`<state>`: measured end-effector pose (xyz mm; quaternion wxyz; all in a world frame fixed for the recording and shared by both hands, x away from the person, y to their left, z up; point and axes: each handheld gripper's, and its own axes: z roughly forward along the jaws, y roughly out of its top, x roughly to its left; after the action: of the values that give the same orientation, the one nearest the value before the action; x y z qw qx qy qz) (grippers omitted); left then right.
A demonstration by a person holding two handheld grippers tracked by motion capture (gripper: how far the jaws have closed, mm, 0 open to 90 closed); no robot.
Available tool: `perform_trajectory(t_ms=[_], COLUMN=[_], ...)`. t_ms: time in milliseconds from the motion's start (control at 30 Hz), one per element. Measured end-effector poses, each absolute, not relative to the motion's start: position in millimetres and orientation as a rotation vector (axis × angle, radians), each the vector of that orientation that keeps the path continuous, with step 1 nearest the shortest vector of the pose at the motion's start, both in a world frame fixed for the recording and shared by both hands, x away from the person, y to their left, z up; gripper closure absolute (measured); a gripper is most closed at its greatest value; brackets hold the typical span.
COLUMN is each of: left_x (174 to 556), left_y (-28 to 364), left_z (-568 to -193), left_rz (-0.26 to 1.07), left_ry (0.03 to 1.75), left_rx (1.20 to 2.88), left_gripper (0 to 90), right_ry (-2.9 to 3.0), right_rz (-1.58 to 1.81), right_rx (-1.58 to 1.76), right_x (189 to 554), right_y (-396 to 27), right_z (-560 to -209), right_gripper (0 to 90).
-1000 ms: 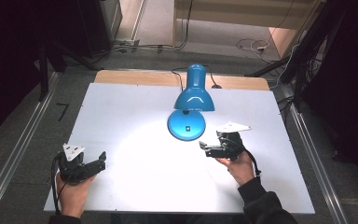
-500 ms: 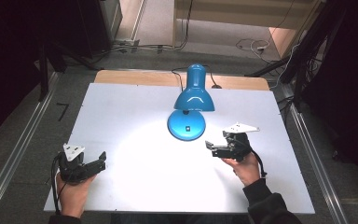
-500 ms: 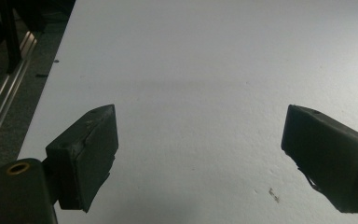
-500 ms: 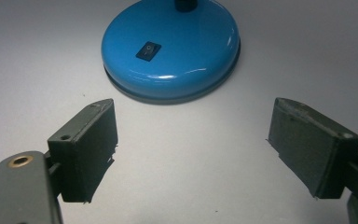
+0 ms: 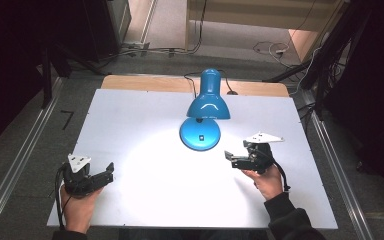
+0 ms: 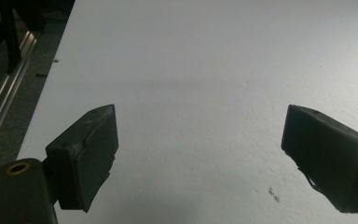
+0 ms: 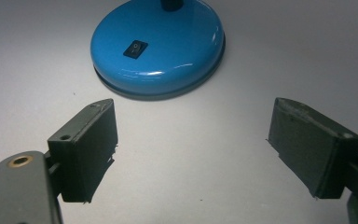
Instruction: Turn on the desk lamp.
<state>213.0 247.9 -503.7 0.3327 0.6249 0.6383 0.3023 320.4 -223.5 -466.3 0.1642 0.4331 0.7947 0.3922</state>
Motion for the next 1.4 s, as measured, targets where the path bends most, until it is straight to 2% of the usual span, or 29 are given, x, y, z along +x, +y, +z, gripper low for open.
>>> perform_trajectory(t_ms=[1400], left_x=[212.6], left_y=[247.9], left_z=[-503.5], left_rz=[0.793], left_ry=[1.672], left_rx=[1.629], left_gripper=[11.4], right_ry=[2.181], right_rz=[1.062], right_rx=[1.346], right_x=[310.2], right_y=[-285.6], right_z=[-468.8], right_gripper=[14.2])
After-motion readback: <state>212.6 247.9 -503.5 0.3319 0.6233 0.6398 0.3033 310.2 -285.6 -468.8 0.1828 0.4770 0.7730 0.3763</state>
